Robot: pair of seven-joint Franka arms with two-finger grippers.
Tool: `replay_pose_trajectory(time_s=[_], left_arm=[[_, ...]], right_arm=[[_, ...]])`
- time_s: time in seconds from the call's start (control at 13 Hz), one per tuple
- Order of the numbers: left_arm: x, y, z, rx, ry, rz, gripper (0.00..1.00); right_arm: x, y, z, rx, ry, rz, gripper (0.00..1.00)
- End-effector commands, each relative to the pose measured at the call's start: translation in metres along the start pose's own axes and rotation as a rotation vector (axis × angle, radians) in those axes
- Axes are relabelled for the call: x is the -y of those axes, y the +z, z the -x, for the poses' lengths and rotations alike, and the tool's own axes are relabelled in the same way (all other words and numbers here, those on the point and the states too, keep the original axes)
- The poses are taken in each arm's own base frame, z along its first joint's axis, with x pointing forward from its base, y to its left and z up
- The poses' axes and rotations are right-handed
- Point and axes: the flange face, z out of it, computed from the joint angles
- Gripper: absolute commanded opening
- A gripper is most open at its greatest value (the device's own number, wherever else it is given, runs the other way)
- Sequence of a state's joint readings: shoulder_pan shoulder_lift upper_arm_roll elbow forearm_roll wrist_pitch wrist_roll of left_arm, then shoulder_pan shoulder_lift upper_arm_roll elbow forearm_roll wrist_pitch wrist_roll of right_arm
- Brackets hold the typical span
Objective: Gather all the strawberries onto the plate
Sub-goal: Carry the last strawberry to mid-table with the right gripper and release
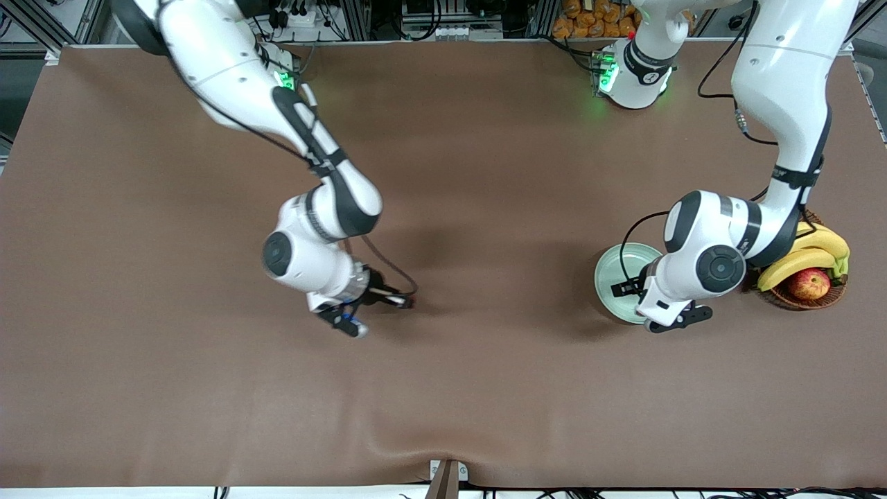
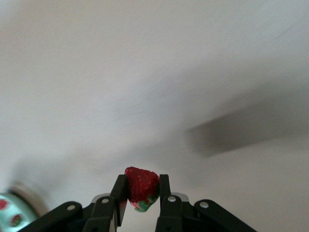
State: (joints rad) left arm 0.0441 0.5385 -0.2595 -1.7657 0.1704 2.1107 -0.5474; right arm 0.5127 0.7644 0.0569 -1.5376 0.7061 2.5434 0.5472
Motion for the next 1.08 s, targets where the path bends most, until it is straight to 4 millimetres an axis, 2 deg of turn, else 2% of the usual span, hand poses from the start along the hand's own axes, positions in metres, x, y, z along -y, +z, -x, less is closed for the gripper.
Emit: replay_pose_trajectory(time_s=[0.0, 0.08, 0.15, 0.23, 0.38, 0.46, 0.54, 0.62, 0.77, 0.92, 1.0], left_arm=[[-0.006, -0.031, 0.009, 0.001, 0.024, -0.034, 1.00], [-0.015, -0.034, 0.015, 0.013, 0.038, -0.033, 1.00], [-0.013, -0.043, 0.013, 0.001, 0.034, -0.025, 1.00], [-0.019, -0.057, 0.016, -0.007, 0.040, -0.018, 1.00], [-0.033, -0.083, 0.019, -0.016, 0.050, -0.010, 1.00], [-0.042, -0.093, 0.021, -0.018, 0.060, 0.003, 1.00], [-0.049, -0.100, 0.023, -0.024, 0.065, 0.022, 1.00], [-0.054, -0.105, 0.022, -0.024, 0.062, 0.041, 1.00], [-0.060, -0.110, 0.022, -0.031, 0.067, 0.055, 1.00], [-0.074, -0.118, 0.026, -0.048, 0.092, 0.060, 1.00], [-0.085, -0.112, 0.030, -0.042, 0.102, 0.055, 1.00]], right_arm=[[0.010, 0.037, 0.025, -0.040, 0.102, -0.098, 0.00], [0.017, 0.052, 0.040, -0.048, 0.119, -0.122, 0.00], [0.026, 0.062, 0.053, -0.046, 0.131, -0.145, 0.00], [0.034, 0.073, 0.065, -0.039, 0.136, -0.162, 0.00], [0.040, 0.080, 0.071, -0.032, 0.135, -0.173, 0.03], [0.040, 0.080, 0.073, -0.030, 0.132, -0.172, 0.24], [0.039, 0.083, 0.075, -0.030, 0.129, -0.169, 0.59], [0.035, 0.088, 0.077, -0.027, 0.130, -0.160, 0.82], [0.035, 0.087, 0.075, -0.041, 0.129, -0.164, 0.99], [0.036, 0.078, 0.066, -0.051, 0.135, -0.174, 1.00], [0.039, 0.066, 0.056, -0.060, 0.141, -0.188, 1.00]])
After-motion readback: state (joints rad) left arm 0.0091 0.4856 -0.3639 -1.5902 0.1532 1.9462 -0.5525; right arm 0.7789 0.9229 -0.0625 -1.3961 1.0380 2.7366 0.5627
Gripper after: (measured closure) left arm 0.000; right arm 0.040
